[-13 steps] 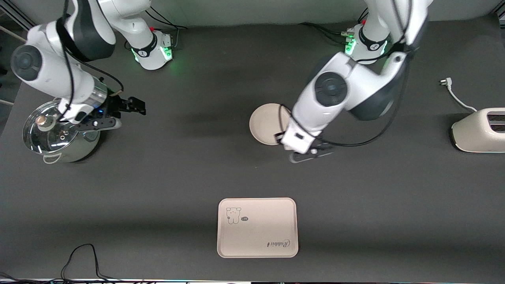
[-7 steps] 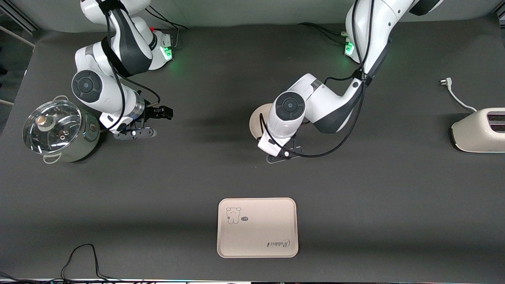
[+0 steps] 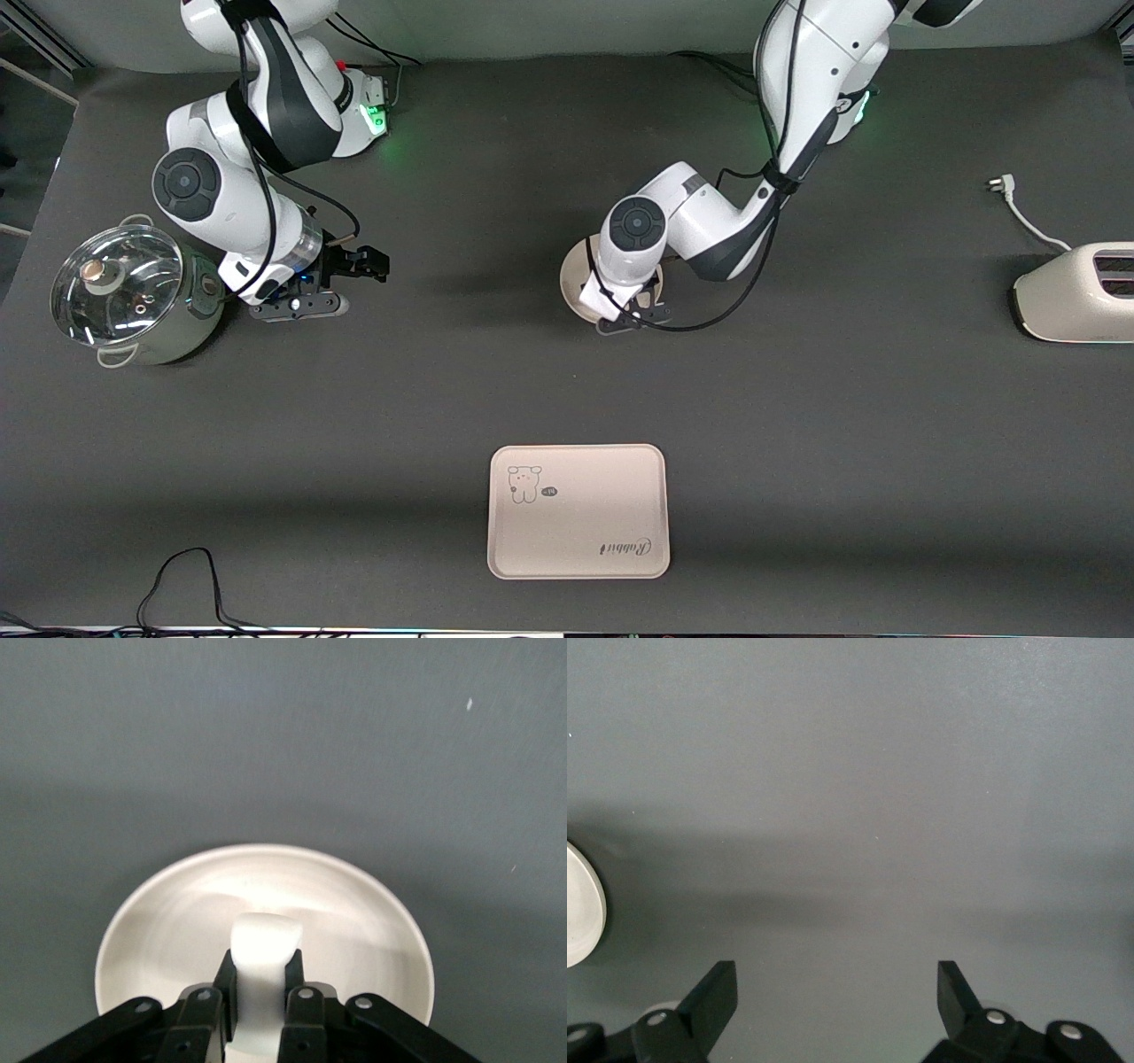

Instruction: Place bun in plate and plate on tray

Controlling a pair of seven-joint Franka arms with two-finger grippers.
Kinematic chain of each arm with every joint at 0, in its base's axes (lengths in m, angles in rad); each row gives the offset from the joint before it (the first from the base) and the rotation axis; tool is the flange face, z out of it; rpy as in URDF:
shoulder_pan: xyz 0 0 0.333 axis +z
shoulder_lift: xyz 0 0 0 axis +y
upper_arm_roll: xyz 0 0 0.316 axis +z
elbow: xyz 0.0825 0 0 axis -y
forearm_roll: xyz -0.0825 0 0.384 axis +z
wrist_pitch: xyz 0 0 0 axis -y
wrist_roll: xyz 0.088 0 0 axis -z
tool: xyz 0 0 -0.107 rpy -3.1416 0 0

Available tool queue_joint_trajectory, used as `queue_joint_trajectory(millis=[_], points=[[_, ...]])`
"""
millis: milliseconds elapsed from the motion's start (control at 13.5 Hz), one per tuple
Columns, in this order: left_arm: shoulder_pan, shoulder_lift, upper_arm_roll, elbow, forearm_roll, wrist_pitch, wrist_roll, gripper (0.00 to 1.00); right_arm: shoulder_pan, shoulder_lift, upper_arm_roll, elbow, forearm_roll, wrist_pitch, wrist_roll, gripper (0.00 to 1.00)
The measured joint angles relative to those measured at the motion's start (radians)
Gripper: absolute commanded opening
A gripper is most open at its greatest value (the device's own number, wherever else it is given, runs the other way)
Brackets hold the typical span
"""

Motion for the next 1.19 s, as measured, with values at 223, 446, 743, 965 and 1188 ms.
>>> queue_joint_trajectory(millis=[223, 446, 743, 965, 1188], points=[[-0.025, -0.017, -0.002, -0.028, 0.0, 0.004, -0.029, 0.73, -0.043, 0.0, 0.05, 0.001, 0.0, 0.004, 0.003, 1.0], [-0.026, -0.023, -0.001, -0.032, 0.0, 0.004, -0.044, 0.99, -0.153, 0.0, 0.181, 0.001, 0.001, 0.045, 0.043, 1.0], [-0.025, -0.036, 0.001, -0.032, 0.0, 0.004, -0.063, 0.99, -0.161, 0.046, 0.269, -0.002, 0.001, 0.189, 0.227, 1.0], [-0.003, -0.067, 0.012, -0.028, 0.001, 0.003, -0.062, 0.99, -0.161, 0.134, 0.33, -0.003, 0.001, 0.33, 0.307, 1.0], [0.104, -0.128, 0.021, -0.007, 0.005, -0.058, 0.033, 1.0, -0.159, 0.243, 0.406, -0.003, 0.001, 0.49, 0.403, 1.0]])
